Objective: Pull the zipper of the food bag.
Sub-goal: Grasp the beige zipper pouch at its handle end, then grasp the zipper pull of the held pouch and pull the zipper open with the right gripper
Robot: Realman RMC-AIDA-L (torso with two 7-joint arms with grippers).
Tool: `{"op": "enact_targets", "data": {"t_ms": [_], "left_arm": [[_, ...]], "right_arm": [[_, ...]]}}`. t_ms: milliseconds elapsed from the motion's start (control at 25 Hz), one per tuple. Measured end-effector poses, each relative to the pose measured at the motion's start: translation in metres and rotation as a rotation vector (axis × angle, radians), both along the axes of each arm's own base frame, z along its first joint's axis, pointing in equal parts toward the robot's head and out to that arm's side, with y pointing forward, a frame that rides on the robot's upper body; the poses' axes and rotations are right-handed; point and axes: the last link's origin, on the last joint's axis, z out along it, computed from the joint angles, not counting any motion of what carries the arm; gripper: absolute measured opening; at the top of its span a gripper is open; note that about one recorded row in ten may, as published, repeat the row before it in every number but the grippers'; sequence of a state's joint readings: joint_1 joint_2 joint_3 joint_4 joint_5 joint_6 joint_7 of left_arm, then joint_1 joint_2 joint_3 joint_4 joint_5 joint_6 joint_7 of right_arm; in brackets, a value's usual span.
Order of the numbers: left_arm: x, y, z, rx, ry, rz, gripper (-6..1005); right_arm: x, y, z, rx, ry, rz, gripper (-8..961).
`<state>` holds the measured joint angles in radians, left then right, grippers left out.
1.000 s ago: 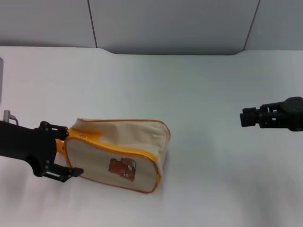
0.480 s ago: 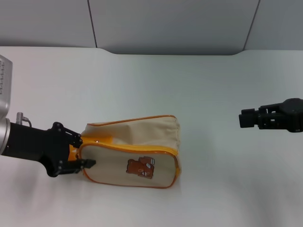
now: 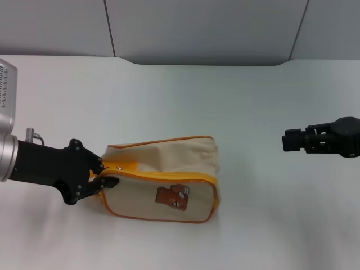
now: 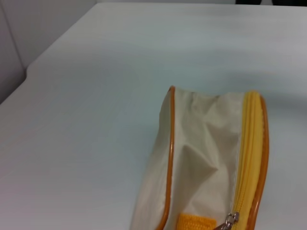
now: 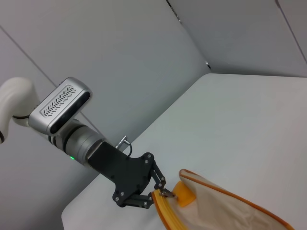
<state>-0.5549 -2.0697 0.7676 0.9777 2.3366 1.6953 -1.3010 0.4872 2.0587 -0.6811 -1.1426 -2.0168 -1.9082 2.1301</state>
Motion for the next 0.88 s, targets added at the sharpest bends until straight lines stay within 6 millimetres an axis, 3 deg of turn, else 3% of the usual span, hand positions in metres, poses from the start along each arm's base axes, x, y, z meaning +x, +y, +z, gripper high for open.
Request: {"op": "enact_targets", "data": {"t_ms": [240,320,360,600,880], "left_arm": [[0.015,0.007,0.006,0.019,-0.015,-0.07,113],[0.032,0.012,0.019,0.041,0.008,-0.14,113],[0.032,0.012,0.019,0.041,0.008,-0.14,113],[0.074,0.023,0.036,0.05,0.066,-0.289,112],[0.114,0.027,0.032,0.05,0.183,-0.401,112]], "right_arm": [[-0.001,-0.001,-0.005,-0.002,0.012,0.006,297],[-0.001,-0.001,-0.008,-0.004,0.019,0.008,297],[-0.001,-0.001,-0.01,-0.006,0.022,0.009,297],[-0.004,0.002,-0.02,-0.003,0.088,0.045,298],[-0.009,0.0,-0.032,0.025,0.203,0.155,298]]}}
